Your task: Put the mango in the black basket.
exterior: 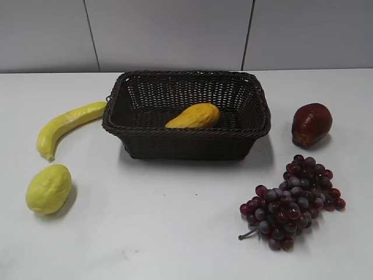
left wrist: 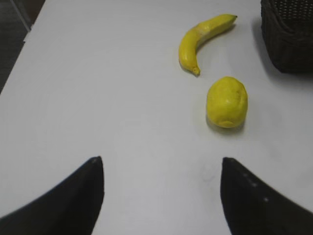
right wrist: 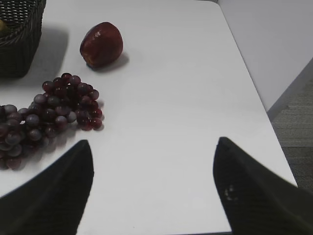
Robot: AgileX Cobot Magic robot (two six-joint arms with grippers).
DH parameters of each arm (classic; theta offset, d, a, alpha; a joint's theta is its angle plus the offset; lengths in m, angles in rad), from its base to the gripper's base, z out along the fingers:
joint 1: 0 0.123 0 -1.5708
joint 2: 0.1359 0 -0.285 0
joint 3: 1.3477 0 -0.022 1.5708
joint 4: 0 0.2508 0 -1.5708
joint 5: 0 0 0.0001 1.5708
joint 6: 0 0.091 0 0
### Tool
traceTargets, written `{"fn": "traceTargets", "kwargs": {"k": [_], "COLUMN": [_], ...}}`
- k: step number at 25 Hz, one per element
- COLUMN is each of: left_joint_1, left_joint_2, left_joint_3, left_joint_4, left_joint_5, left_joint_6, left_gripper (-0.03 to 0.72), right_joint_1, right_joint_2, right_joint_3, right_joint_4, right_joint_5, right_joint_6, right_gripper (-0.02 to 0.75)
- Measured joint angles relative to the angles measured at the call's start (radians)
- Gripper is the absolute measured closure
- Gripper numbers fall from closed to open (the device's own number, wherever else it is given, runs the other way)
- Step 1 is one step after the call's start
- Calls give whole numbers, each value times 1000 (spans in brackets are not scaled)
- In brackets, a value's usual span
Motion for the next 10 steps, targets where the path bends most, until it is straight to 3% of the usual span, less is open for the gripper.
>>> {"fn": "traceTargets", "kwargs": {"k": [4,10], "left_joint_1": [45,54], "left_joint_2": [-9,-9], "left_joint_3": [0,0], "left_joint_4": [2,2], "left_joint_5": [0,0], "left_joint_6": [0,0], "left_gripper": [133,133], "right_joint_1": [0,0], "right_joint_2": [0,0], "right_joint_3": [0,1], "right_joint_4": [-1,-1], "right_joint_5": [-1,0], "right_joint_6": [0,0], "right_gripper": [151,151]}}
